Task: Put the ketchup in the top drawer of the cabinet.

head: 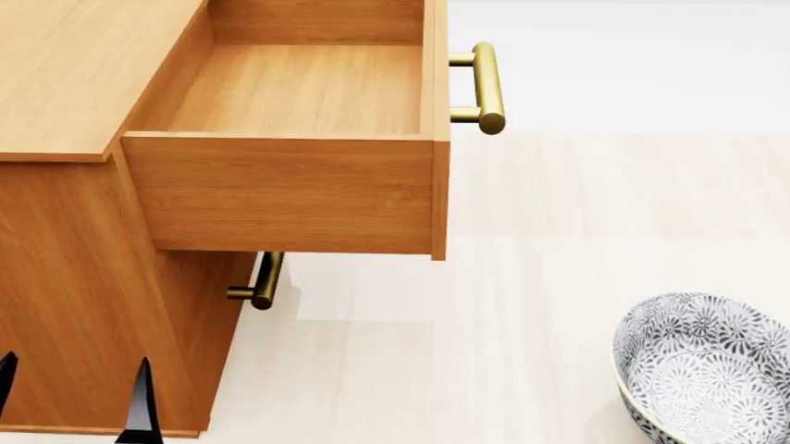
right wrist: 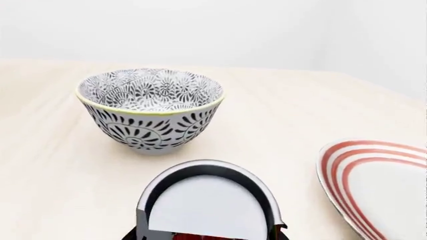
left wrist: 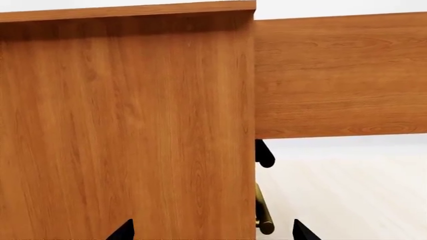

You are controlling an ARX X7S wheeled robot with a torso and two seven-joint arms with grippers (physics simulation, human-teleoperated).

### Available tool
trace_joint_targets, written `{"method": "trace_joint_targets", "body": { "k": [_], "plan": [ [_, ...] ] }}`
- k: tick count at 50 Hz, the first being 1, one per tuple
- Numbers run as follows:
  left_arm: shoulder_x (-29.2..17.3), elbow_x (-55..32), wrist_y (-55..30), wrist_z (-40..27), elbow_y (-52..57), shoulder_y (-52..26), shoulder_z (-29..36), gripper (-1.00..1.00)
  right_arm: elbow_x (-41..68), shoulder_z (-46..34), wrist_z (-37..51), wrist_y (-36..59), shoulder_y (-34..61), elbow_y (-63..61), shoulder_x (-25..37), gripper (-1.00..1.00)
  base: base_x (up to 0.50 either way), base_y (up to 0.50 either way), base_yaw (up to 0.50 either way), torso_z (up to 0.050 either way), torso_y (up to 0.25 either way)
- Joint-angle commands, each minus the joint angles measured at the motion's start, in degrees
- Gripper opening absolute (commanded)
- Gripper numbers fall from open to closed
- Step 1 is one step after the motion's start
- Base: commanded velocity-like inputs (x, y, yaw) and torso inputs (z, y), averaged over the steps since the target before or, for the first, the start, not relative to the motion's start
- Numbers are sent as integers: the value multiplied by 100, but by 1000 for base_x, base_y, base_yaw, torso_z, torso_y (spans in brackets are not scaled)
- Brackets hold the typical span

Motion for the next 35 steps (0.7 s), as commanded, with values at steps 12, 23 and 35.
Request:
{"method": "trace_joint_targets", "body": {
  "k": [12, 23, 35],
  "plan": [
    [-17, -40, 20, -27, -100, -30, 47, 100, -87, 39, 192, 91, 58, -36, -12, -100, 0, 0, 0, 0, 0],
    [-43, -84, 31, -35, -93, -28, 43, 100, 497, 289, 838, 1315, -84, -1654, 334, -100, 0, 0, 0, 0, 0],
    [-76, -158, 12, -40, -53, -16, 33, 100, 1283, 631, 1629, 2657, 108, -3179, 1004, -100, 0, 0, 0, 0, 0]
  ]
}}
